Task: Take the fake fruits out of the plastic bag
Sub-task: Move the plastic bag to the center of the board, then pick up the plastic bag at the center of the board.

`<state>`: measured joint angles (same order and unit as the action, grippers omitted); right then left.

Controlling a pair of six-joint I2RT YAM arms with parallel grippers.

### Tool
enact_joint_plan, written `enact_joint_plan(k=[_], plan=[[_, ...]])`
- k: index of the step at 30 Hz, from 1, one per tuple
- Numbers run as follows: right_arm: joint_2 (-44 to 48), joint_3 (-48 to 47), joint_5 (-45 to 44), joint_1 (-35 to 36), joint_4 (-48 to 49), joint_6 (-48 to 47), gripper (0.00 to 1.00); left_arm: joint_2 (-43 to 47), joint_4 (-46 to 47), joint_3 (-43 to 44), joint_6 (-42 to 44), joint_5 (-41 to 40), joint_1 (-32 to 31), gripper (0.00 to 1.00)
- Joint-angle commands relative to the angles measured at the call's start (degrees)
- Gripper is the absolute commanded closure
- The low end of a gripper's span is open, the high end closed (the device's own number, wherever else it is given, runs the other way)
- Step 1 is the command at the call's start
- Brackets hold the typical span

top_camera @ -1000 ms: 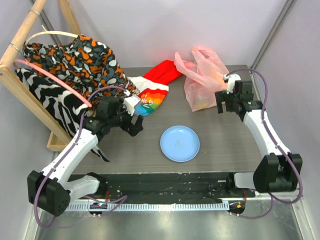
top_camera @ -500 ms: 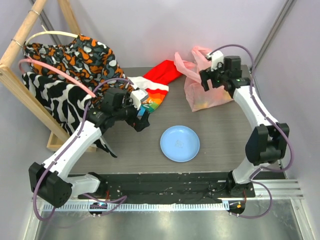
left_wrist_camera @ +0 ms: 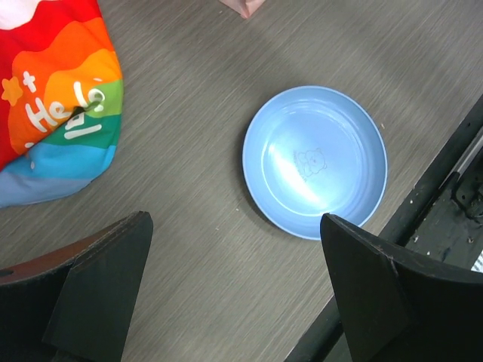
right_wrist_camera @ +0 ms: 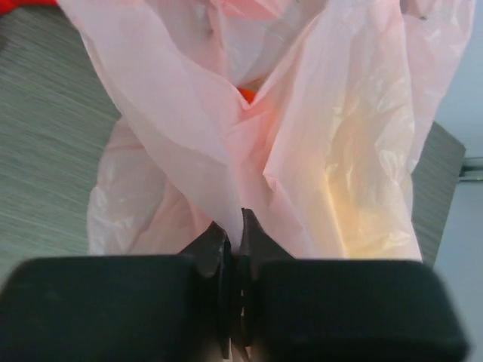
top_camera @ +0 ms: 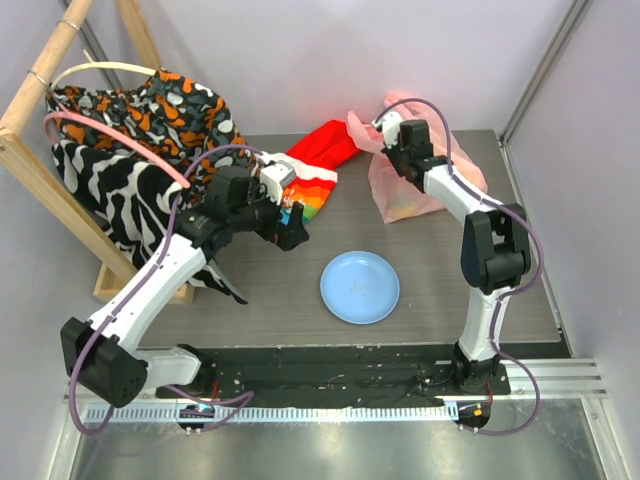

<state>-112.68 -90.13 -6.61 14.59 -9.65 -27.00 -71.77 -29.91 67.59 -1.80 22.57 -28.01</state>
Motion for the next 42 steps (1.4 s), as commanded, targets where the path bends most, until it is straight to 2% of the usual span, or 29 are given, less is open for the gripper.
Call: enact_joint_plan(k=[1,6,9,12,13,15,16,19,21,25,32,37,42], plan=[[2.29,-1.2,-3.24,0.0,3.86,-0.6,0.99,-0.83,4.16,2.28,-2.68,0.02,-0.12,0.0],[10.1,1.97,5.88,4.29,-2.29,7.99,0.99,-1.71,3.81,6.75,-1.98,-3.66,-0.11,0.0],[16.78,5.3,8.28,11.41,-4.68,13.88,0.99,-2.85,1.53,10.97,-2.58,-8.41,-0.12,0.0],[21.18,9.61,10.12,17.57,-3.45,17.32,0.98,-4.26,-0.32,13.53,-6.01,-9.47,0.59,0.0],[21.62,9.79,10.39,18.71,-3.45,18.82,0.91,-4.35,0.72,13.1,-6.89,-9.56,0.59,0.0],[21.1,9.45,9.43,18.63,-3.88,19.53,0.67,-4.43,2.22,12.22,-9.08,-8.95,0.5,0.0],[20.84,8.31,4.12,18.63,-4.15,18.66,0.46,-4.69,3.53,12.04,-9.53,-8.94,0.59,0.0],[19.96,4.01,0.9,15.4,-4.24,17.86,0.22,-6.98,4.94,12.3,-10.32,-11.31,0.59,0.0],[18.73,-0.02,3.35,9.8,-4.24,20.75,0.21,-9.35,5.65,13.96,-10.33,-13.33,0.5,0.0],[13.38,-4.96,3.45,3.17,-3.8,25.51,0.22,-14.97,6.62,18.88,-10.41,-17.89,0.59,0.0],[2.93,-8.3,2.3,2.02,0.33,25.16,0.22,-25.78,9.25,29.96,-14.18,-20.98,0.5,0.0],[-4.64,-15.42,8.8,2.02,-0.89,26.29,0.22,-34.82,12.15,39.17,-17.53,-19.94,0.59,0.0],[-4.74,-16.13,16.62,2.11,-1.86,29.11,0.21,-40.55,13.48,45.25,-16.92,-21.68,0.59,0.0]])
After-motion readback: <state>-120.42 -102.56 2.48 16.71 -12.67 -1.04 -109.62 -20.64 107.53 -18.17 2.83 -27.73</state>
